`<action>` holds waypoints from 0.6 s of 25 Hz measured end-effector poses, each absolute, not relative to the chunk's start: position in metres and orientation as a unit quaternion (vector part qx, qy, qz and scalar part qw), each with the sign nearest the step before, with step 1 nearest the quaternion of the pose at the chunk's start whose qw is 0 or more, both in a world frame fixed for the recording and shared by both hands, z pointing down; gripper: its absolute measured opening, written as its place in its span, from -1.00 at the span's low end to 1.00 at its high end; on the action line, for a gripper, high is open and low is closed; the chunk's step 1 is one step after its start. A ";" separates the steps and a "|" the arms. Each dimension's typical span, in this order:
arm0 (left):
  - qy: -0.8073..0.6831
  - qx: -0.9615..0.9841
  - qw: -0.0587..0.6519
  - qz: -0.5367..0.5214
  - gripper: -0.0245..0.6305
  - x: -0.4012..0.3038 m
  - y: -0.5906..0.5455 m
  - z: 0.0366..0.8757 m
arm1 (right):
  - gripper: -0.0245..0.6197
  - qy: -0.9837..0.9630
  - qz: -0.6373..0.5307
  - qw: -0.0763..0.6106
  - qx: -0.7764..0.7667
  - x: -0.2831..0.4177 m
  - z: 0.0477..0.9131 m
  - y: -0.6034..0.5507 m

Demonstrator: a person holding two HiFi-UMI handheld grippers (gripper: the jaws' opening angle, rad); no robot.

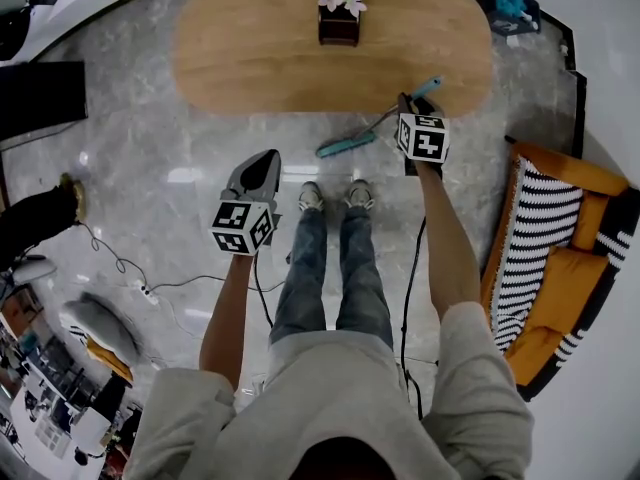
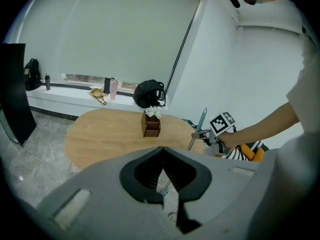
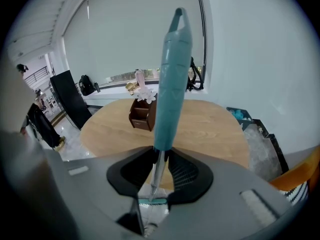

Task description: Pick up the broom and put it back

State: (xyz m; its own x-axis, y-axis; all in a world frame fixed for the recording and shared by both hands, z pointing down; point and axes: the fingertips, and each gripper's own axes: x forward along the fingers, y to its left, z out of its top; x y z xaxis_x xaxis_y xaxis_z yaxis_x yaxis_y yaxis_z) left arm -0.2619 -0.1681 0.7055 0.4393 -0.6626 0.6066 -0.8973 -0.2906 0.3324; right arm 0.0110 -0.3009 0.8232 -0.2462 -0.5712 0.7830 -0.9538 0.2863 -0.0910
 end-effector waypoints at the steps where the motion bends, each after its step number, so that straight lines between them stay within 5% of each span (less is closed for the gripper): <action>1: -0.499 0.783 0.327 0.179 -0.92 -0.262 -0.168 0.706 | -0.62 -0.733 0.294 0.323 0.521 0.011 0.823 -0.300; 15: -0.496 0.786 0.322 0.181 -0.92 -0.256 -0.162 0.706 | -0.29 -0.735 0.334 0.281 0.520 0.017 0.827 -0.279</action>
